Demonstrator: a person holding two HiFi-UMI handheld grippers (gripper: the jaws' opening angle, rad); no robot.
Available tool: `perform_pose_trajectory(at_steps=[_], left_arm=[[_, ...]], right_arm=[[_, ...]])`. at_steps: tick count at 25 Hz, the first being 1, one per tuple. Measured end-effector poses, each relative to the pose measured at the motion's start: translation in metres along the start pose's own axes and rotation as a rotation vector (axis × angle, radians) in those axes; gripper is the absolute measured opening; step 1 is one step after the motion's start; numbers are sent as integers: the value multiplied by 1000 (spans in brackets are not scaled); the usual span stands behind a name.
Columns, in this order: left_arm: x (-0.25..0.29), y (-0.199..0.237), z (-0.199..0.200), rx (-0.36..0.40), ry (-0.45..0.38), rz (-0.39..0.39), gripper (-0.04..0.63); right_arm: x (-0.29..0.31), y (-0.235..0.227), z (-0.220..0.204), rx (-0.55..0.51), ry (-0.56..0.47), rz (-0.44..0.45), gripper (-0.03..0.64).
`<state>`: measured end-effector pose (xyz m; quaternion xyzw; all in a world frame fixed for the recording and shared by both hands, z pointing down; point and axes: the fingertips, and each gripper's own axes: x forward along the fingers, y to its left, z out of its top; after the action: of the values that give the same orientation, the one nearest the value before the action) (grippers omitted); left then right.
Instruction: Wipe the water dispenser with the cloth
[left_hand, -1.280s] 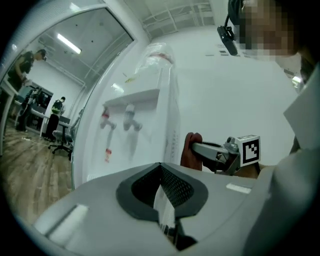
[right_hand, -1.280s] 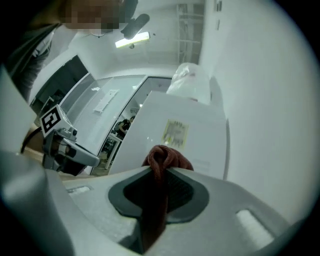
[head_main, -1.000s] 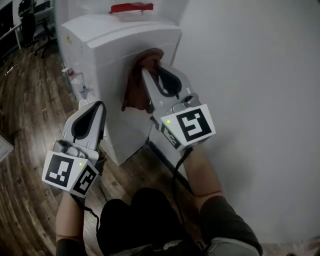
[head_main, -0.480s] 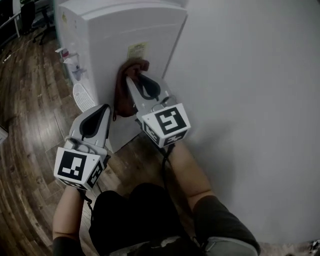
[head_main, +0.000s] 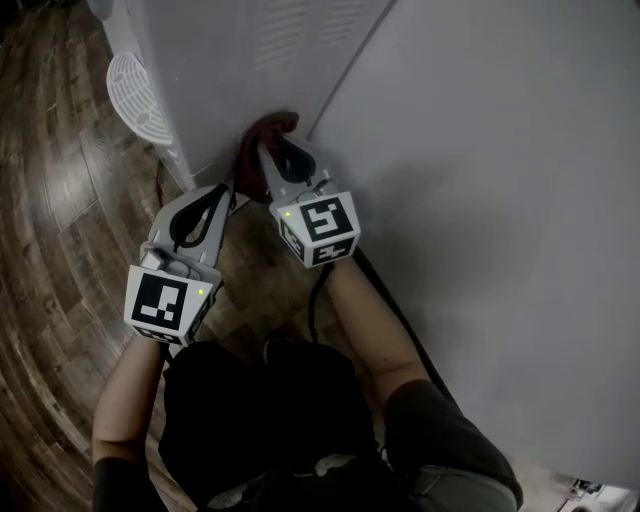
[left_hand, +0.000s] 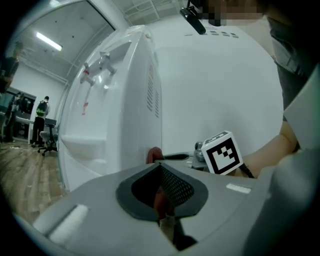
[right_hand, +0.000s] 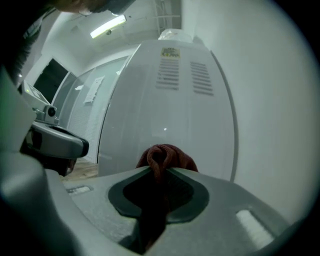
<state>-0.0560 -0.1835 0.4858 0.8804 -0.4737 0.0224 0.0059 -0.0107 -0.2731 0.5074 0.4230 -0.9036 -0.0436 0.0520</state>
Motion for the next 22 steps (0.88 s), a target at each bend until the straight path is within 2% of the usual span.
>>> perform_pose_trajectory(at_steps=[3, 6, 14, 18, 22], left_arm=[[9, -3, -51, -15, 72, -13, 19], [16, -2, -87, -38, 124, -22, 19], [26, 5, -142, -93, 196, -38, 19], [32, 2, -152, -105, 211, -48, 19], [33, -2, -132, -68, 203, -79, 19]], right_arm=[[9, 2, -68, 50, 83, -22, 48], [14, 7, -119, 87, 154, -31, 48], [20, 28, -212, 133, 330, 38, 48], [13, 26, -226, 143, 355, 41, 48], [-1, 13, -194, 140, 309, 14, 48]])
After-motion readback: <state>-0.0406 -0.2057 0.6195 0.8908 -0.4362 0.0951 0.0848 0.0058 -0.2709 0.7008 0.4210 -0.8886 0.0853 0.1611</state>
